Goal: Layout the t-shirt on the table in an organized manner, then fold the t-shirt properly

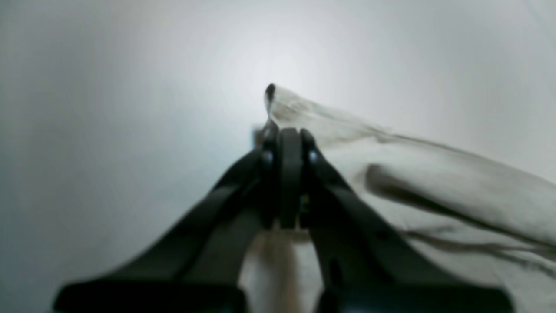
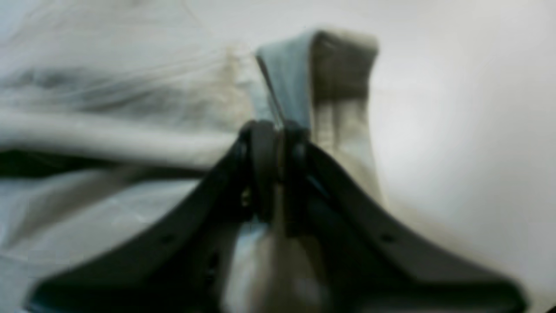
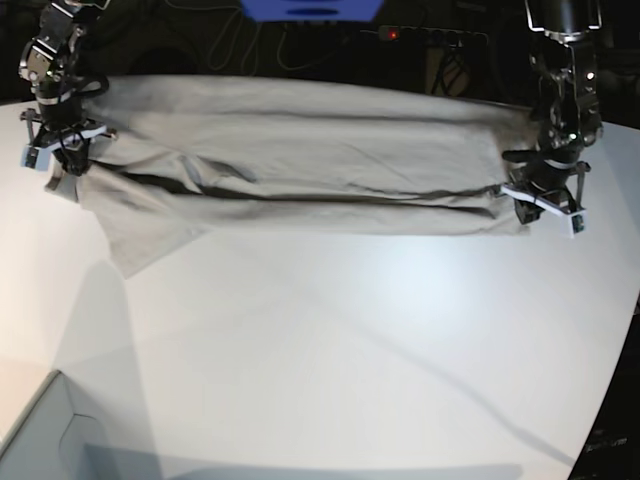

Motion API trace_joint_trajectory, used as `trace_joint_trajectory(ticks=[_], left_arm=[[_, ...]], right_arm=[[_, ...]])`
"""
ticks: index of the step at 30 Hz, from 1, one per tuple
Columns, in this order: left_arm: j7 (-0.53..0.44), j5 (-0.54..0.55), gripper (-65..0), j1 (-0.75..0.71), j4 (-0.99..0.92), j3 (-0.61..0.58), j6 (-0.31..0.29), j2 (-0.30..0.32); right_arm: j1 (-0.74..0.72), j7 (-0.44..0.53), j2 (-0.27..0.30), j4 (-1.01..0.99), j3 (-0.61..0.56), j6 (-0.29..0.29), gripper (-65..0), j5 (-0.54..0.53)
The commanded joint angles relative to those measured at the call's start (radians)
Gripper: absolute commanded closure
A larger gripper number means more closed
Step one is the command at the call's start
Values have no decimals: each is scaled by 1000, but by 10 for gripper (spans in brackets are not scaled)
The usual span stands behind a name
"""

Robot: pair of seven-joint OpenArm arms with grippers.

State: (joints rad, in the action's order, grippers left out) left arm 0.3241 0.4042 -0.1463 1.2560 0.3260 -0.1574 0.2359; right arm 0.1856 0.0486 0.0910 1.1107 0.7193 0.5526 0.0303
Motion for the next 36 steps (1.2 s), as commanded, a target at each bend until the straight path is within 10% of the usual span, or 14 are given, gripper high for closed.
trace_joint_trajectory(ticks=[1,10,15,25,36], left_arm=[[-23,3,0,12,15,6,-3,13],[-23,3,0,18,14,6,-5,13],[-23,3,0,18,15,6,-5,13],[-23,3,0,18,14,6,-5,13],[-23,3,0,20,14,6,-5,13]], right_arm=[[7,7,17,19,9,7,-152,1],[47,-2,-20,314,75,8,-433,-3],[-2,-19,14,325,-46,74,-437,4],[-366,-418,94,101,-251,82,-436,89],[-585,-379,166,-366,-313,82,-436,110]])
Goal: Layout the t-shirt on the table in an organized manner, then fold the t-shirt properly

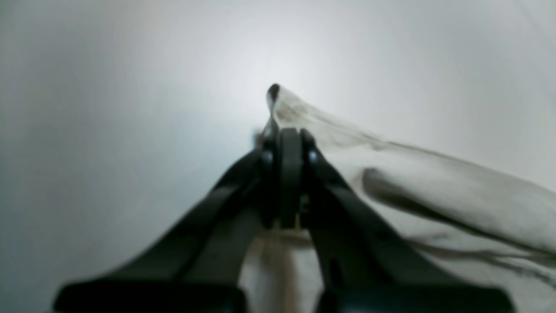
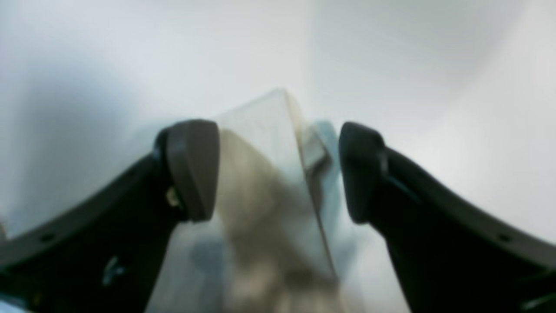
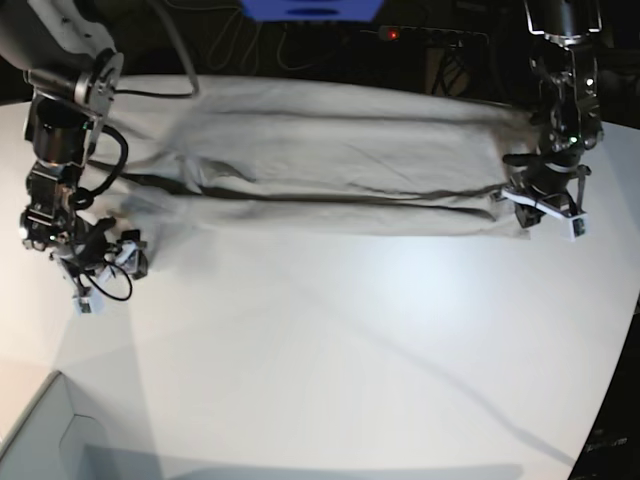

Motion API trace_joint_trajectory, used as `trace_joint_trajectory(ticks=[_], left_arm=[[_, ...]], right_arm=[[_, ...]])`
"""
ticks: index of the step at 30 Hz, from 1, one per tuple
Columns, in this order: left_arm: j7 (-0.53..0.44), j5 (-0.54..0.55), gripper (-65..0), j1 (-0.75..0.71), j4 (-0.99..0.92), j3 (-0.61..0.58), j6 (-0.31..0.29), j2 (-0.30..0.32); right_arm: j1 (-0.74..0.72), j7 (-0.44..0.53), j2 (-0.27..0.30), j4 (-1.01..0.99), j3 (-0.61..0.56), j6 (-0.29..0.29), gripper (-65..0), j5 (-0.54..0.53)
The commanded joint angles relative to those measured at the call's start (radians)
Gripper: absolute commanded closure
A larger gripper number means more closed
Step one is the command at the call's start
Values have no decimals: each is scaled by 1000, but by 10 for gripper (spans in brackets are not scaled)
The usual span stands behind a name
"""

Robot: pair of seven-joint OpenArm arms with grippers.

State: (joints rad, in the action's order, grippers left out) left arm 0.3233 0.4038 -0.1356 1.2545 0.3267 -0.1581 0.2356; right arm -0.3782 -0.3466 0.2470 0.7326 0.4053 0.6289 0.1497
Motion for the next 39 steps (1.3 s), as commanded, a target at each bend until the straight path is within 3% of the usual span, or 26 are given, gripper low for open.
trace_joint_trajectory(ticks=[1,4,12,25,39], left_arm=[[-22,4,0,9,15,5,-4,14],[-22,4,0,9,15,5,-4,14],[-22,4,0,31,15,5,-4,14],[-14,4,0,156,15,-1,-4,14],[-22,4,0,278,-117,-2,-4,14]], right_arm=[[-21,25,18,5,1,6,-435,-9],[-18,44,21,0,-12,6,-390,-9],[-20,47,21,0,-105,3,0,-9],[-140,100,25,8,-96,1,0,-12],[-126,156,7,12,145,6,0,-14]])
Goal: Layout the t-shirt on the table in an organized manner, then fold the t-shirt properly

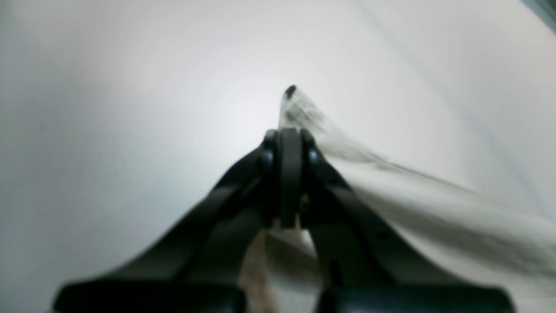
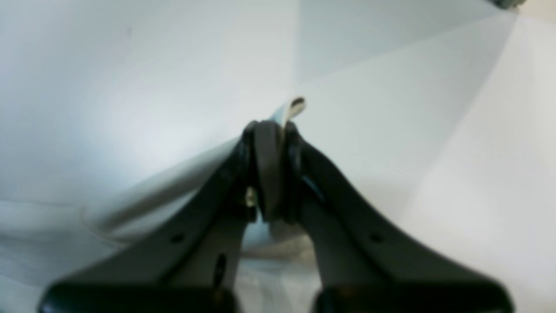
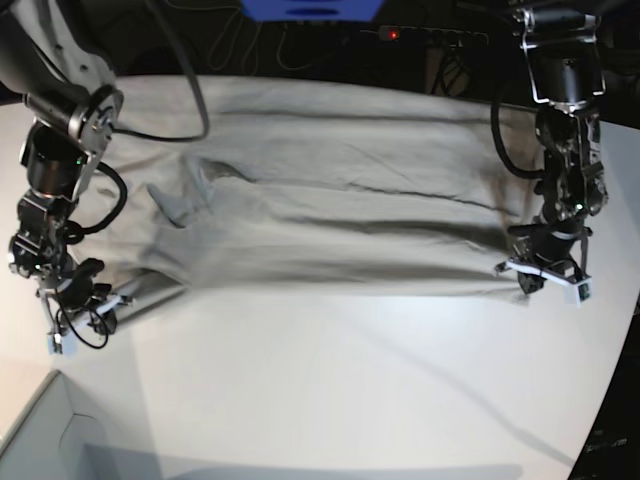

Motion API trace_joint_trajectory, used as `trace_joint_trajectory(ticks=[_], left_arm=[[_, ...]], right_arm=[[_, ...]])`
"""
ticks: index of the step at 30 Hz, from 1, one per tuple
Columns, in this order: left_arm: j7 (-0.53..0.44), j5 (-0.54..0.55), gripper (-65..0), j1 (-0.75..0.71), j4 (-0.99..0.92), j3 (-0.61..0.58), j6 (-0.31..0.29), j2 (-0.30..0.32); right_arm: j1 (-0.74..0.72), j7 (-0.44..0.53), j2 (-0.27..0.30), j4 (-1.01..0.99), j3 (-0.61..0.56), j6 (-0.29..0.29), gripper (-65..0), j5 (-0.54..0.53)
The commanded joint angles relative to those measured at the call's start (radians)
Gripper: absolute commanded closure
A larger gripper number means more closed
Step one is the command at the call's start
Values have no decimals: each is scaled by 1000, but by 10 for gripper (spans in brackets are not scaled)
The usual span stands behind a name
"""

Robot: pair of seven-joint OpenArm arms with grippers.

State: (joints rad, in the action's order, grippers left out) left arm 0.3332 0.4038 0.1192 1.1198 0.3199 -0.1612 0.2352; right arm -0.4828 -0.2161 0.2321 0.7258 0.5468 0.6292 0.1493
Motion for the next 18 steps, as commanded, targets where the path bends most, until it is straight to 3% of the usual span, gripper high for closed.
trace_joint_trajectory(ticks=[1,10,15,18], left_arm=[[-32,4,0,23,19,5,-1,14],[-32,4,0,7,61,9,-1,-18],[-33,4,0,4,65,11,-2,-20],[-33,4,0,-26,113,12,-64,-20]], right_arm=[[-11,25,22,39,22,5,0,-14],[201,20,-84,429,52,7,0,-21],[321,17,-119,596,45,7,0,-113],[387,17,-141,691,49,7,0,-138]])
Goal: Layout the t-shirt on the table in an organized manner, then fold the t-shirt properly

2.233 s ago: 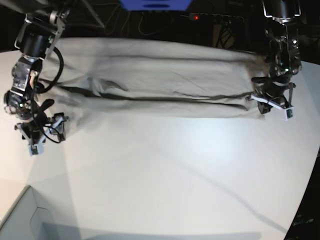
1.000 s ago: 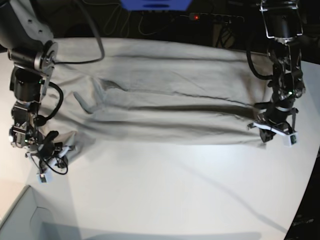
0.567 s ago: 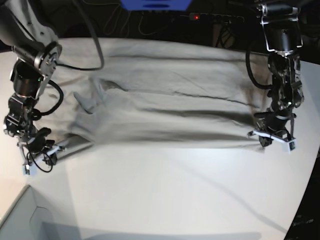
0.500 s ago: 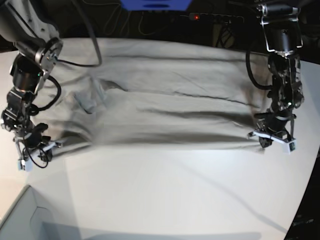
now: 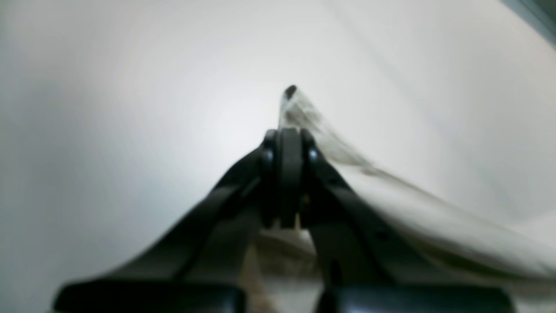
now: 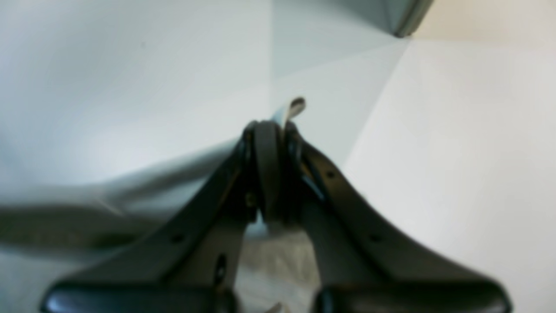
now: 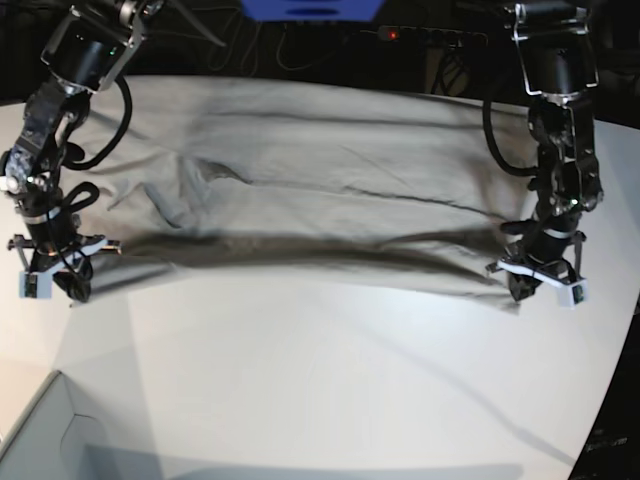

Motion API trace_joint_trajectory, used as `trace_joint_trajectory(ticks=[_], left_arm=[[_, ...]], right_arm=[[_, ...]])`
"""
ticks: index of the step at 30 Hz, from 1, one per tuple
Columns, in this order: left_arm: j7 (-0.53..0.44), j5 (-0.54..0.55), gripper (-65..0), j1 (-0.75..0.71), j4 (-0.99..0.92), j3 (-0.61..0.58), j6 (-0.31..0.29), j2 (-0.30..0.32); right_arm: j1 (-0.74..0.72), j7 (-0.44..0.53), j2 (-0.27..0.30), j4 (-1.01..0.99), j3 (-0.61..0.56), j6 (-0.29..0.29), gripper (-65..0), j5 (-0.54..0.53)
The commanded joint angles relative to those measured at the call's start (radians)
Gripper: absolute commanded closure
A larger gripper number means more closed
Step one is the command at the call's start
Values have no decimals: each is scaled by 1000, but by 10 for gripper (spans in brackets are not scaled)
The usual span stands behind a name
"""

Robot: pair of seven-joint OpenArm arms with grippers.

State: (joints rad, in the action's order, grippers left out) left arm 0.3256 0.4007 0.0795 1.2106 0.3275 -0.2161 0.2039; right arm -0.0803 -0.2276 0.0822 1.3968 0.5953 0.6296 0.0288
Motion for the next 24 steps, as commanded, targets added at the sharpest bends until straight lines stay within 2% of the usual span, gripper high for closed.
trace_joint_trajectory(ticks=[1,3,6,9,16,24], left_arm=[[-26,7,0,4,42,5,-33,10],[-26,7,0,-28,87,5,-76,-1],[-26,7,0,-76,131,6,-93,-11],[-26,7,0,-99,134,20,-93,-16],[-26,7,0,-125,139,137,-96,-53],[-26,7,0,-172,142,147,-96,-53]], right_arm=[[3,29,4,42,1,6,0,-20],[40,29,-6,85,2,6,0,-37],[103,29,-11,152,2,6,0,-62],[167,29,-14,215,2,6,0,-89],[302,35,-77,298,2,6,0,-100],[383,37,-92,341,18,6,0,-102]])
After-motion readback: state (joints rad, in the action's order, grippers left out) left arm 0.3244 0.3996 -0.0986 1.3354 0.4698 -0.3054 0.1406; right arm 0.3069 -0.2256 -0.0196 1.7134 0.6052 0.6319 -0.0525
